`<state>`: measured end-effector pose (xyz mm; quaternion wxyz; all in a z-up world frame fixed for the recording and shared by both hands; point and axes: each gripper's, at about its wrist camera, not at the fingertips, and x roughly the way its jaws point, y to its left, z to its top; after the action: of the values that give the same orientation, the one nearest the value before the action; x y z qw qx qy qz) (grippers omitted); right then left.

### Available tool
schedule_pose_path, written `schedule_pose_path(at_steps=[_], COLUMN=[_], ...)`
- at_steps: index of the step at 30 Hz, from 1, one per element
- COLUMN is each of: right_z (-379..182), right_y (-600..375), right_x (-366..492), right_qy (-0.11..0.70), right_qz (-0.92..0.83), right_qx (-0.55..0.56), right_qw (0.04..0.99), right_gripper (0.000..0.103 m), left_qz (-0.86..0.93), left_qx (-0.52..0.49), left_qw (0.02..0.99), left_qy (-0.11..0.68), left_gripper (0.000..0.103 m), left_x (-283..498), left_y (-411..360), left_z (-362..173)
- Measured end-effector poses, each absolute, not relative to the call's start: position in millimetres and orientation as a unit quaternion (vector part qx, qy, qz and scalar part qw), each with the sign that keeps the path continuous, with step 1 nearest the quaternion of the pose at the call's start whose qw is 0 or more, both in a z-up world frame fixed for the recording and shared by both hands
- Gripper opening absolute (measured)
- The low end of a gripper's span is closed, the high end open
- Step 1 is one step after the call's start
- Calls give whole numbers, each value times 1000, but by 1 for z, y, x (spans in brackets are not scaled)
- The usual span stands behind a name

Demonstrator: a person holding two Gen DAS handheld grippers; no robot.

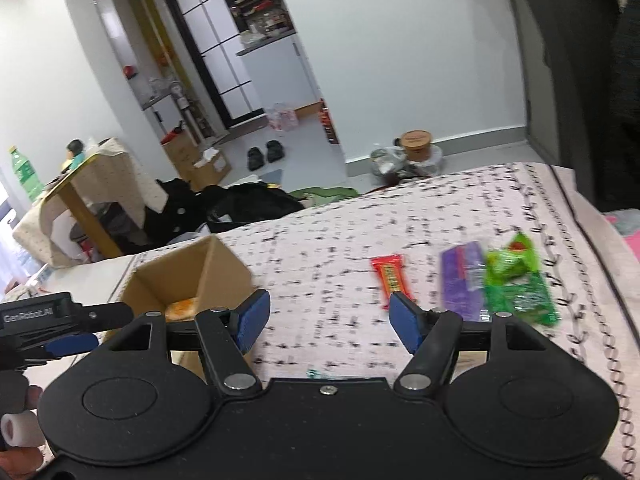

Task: Organize snacks
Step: 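Release the bread roll into the box with the left tool while the right drops the candy in, then grasp the cookie pack with the left tool while the right grasps the green candy pack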

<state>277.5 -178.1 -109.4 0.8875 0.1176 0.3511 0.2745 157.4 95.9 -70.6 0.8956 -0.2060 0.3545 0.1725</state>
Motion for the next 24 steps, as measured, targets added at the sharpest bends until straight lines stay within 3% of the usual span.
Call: schedule_pose_path(at_steps=[24], right_z=[-127], right_y=[-247], right_x=[279], right_qy=[357], right_qz=[202], right_qx=[109], right_qw=[905], right_gripper=[65], left_qz=[96], left_qx=[-187], left_qw=[907], left_qy=[365], left_gripper=[83], left_x=[186], left_y=[18], left_z=[-80])
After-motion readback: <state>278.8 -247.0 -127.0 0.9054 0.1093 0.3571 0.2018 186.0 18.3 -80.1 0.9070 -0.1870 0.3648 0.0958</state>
